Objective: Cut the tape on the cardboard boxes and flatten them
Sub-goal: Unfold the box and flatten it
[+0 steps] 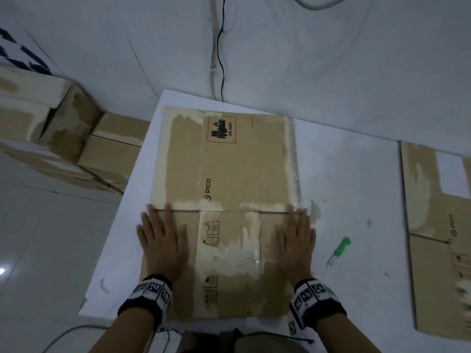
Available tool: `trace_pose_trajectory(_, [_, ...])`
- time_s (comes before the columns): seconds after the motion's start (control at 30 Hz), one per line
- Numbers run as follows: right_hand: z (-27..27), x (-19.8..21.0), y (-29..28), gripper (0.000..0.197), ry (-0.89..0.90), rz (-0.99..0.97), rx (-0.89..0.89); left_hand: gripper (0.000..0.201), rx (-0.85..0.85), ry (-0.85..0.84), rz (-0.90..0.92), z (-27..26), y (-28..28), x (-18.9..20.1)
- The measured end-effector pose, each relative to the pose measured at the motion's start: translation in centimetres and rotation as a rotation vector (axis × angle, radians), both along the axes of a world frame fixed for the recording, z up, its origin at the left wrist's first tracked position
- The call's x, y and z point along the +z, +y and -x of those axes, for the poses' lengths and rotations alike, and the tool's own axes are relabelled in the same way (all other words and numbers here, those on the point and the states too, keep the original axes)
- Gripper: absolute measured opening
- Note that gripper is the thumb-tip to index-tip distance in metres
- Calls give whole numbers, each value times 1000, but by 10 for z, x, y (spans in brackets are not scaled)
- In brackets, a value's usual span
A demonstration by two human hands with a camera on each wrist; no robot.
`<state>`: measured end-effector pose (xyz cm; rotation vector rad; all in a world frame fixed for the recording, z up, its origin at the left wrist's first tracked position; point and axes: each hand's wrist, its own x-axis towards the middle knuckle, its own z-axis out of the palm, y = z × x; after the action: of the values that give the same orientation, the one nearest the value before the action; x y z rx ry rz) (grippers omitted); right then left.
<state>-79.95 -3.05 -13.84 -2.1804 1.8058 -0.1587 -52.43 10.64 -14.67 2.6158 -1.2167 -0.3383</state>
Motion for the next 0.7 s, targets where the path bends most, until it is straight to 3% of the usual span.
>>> trace_pose_trajectory(0.23, [0,-4,-1,69,-53,-43,-12,69,3,31,-23,-1,-4,5])
trace_pose_trajectory(0.3, [3,1,-6,69,-187,-23,-52,64,69,102,22,-3,-11,15])
trace_pose_trajectory(0.4, [1,16,-19,40,-508,-16,-276,61,297,207,92,-12,-30,36])
trace_pose_trajectory(0.5, [2,39,-30,48,-733,-198,-555,65,561,447,169,-29,-38,53])
trace_pose_trajectory(0.6, [14,50,-32,50,-581,-353,-478,69,449,610,27,-41,-26,59])
trace_pose_trajectory(0.7, [20,49,-14,54,-473,-385,-357,57,311,667,123,-36,-5,58])
